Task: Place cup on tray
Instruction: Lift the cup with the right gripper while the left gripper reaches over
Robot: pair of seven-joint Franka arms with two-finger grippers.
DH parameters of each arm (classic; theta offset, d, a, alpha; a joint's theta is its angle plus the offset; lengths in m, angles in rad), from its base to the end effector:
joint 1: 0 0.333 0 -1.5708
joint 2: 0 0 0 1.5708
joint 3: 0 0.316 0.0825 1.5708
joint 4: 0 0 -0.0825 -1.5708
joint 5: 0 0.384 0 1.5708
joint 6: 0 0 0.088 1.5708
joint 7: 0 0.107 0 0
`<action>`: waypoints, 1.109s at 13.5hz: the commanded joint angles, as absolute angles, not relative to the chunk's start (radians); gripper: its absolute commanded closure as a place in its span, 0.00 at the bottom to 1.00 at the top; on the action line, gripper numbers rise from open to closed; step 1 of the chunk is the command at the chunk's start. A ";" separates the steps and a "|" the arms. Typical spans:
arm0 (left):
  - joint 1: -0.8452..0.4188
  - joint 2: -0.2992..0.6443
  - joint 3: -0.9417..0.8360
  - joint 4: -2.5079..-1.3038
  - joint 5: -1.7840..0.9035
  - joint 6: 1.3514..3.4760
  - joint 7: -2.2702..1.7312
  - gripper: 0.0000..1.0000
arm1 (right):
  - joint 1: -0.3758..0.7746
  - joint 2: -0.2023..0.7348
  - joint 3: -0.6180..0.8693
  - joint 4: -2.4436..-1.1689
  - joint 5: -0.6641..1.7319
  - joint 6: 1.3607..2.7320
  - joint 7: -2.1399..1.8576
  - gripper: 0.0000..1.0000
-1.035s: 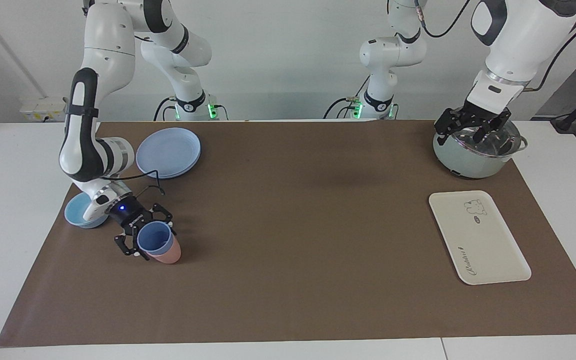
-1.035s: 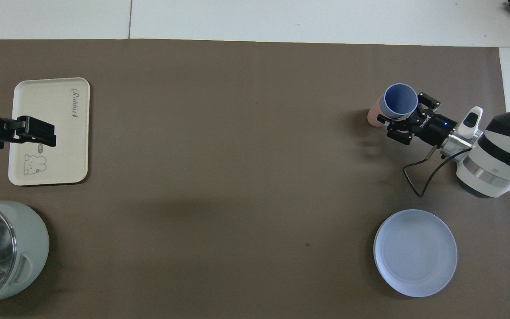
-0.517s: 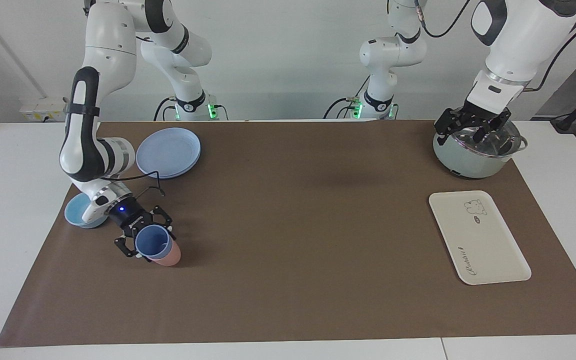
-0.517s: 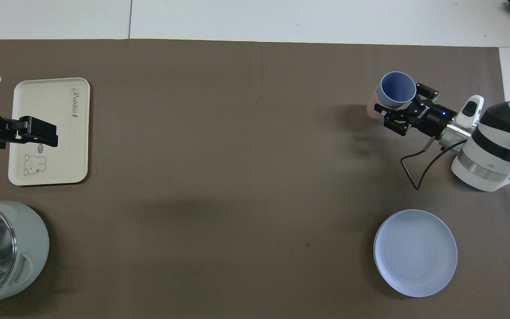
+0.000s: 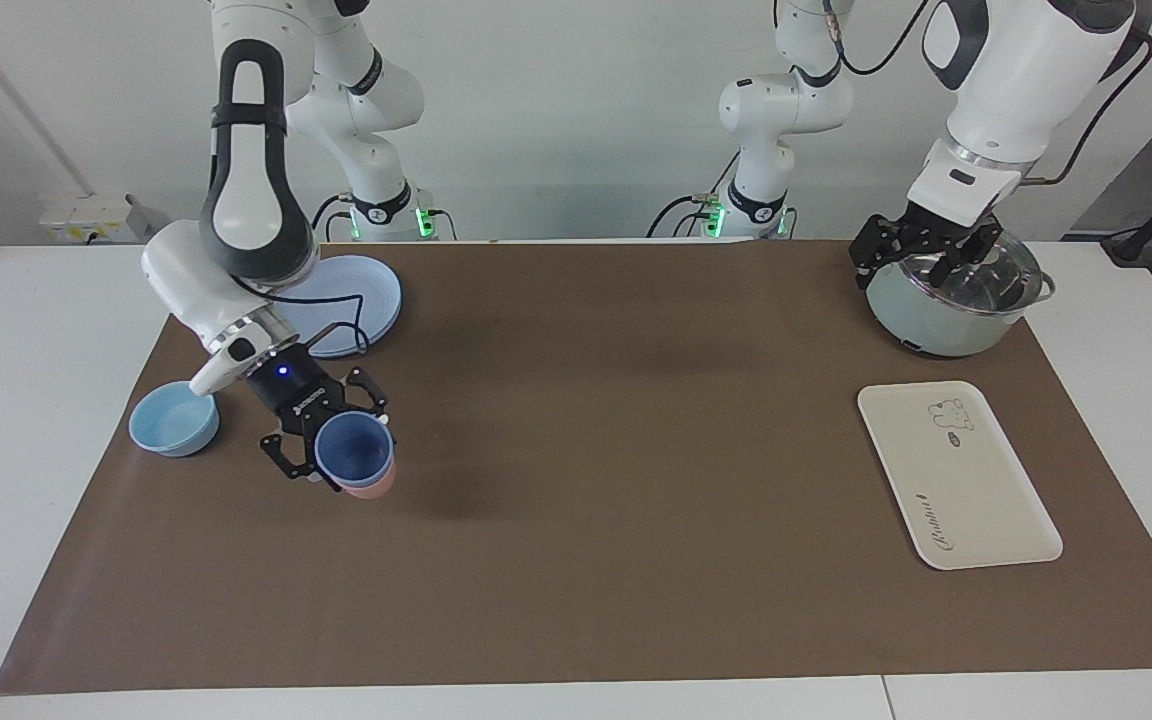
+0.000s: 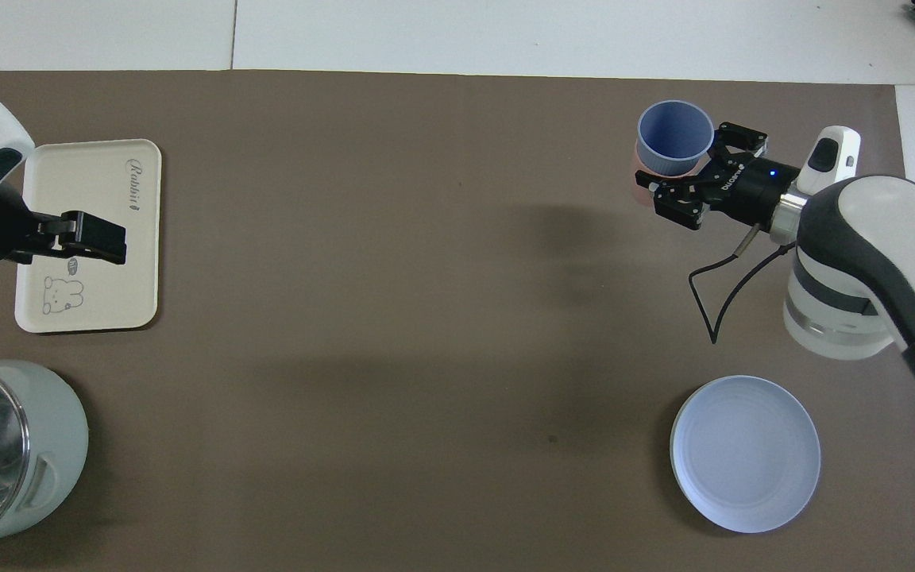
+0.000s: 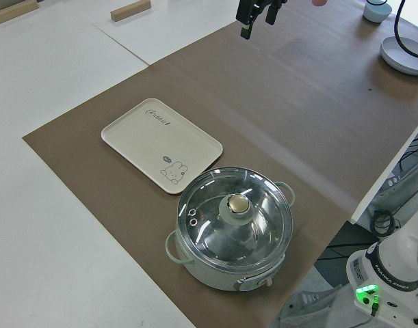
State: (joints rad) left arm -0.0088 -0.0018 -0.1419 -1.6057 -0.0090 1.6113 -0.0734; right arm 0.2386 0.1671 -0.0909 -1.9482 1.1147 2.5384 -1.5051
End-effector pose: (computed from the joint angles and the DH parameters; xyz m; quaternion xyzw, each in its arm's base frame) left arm 0.5508 -0.0846 0.6125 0.9992 -0.0385 0.0032 0.0048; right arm 0.6202 0.0840 0.4360 -0.8297 -0.3680 -0.3787 0.1812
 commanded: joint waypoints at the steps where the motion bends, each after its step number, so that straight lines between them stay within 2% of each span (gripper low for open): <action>1: -0.034 -0.038 -0.130 -1.664 -0.136 1.655 -0.157 0.00 | 0.267 0.091 -0.089 -1.962 0.854 2.531 -1.251 1.00; 4: -0.037 -0.034 -0.130 -1.686 -0.373 1.781 -0.239 0.00 | 0.311 0.051 -0.083 -1.913 0.536 2.395 -0.960 1.00; 6: -0.054 -0.028 -0.132 -1.741 -0.580 1.968 -0.293 0.00 | 0.371 0.052 -0.083 -1.872 0.384 2.350 -0.799 1.00; 9: -0.173 0.020 -0.132 -1.786 -0.737 2.205 -0.304 0.00 | 0.477 0.052 -0.083 -1.853 0.215 2.315 -0.597 1.00; 11: -0.262 0.070 -0.132 -1.787 -0.793 2.364 -0.314 0.00 | 0.515 0.055 -0.083 -1.807 0.122 2.231 -0.534 1.00; 13: -0.363 0.124 -0.132 -1.789 -0.801 2.518 -0.322 0.00 | 0.546 0.061 -0.083 -1.798 0.077 2.221 -0.470 1.00; 15: -0.391 0.126 -0.130 -1.808 -0.796 2.523 -0.316 0.11 | 0.560 0.064 -0.083 -1.798 0.061 2.218 -0.462 1.00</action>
